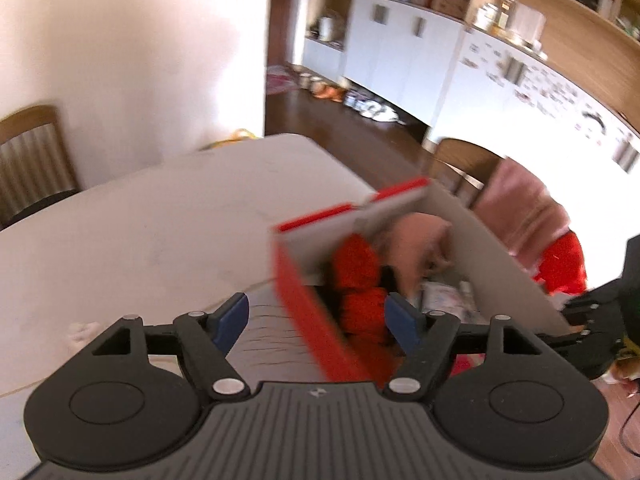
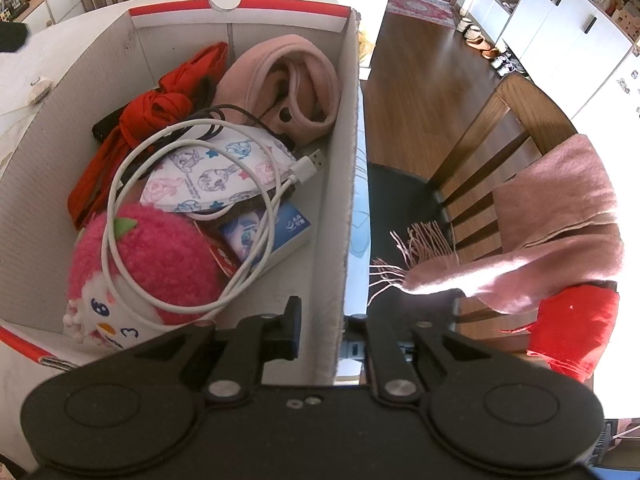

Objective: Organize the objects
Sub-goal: 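Lower the black cable into the box and open the left gripper, then move the left gripper to the white plush tooth and grasp it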

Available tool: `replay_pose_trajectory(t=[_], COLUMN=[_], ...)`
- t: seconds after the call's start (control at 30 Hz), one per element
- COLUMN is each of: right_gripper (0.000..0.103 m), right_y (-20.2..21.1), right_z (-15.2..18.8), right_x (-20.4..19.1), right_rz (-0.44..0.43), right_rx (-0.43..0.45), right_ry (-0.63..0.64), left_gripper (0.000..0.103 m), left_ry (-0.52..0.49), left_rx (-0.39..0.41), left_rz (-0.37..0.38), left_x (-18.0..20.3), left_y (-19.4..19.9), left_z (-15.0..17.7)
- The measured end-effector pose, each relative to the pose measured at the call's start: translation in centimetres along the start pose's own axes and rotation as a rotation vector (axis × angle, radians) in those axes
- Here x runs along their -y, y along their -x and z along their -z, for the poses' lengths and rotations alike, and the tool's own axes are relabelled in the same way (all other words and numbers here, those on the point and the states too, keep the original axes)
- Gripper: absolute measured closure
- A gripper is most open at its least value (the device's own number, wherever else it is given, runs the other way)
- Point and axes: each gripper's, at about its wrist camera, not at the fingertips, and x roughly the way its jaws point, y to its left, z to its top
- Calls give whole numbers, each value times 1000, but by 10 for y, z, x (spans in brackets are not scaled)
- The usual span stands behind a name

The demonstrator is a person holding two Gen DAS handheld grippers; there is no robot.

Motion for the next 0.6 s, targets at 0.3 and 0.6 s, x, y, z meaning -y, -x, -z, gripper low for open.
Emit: replay_pose_trajectory(t=[0.3, 0.6], right_gripper=[90, 89], right_y=[1, -1], right_z=[-4, -6], right_x=[-3, -5], right_rz=[14, 29], right_rx=[-24, -46], right_ry=[-3, -3], left_gripper=[12, 1], left_ry=[107, 115], left_rx=[-6, -47], left_rz=[-184, -262], left_x=[-100, -157], left_y=[10, -36], left_z=[15, 28])
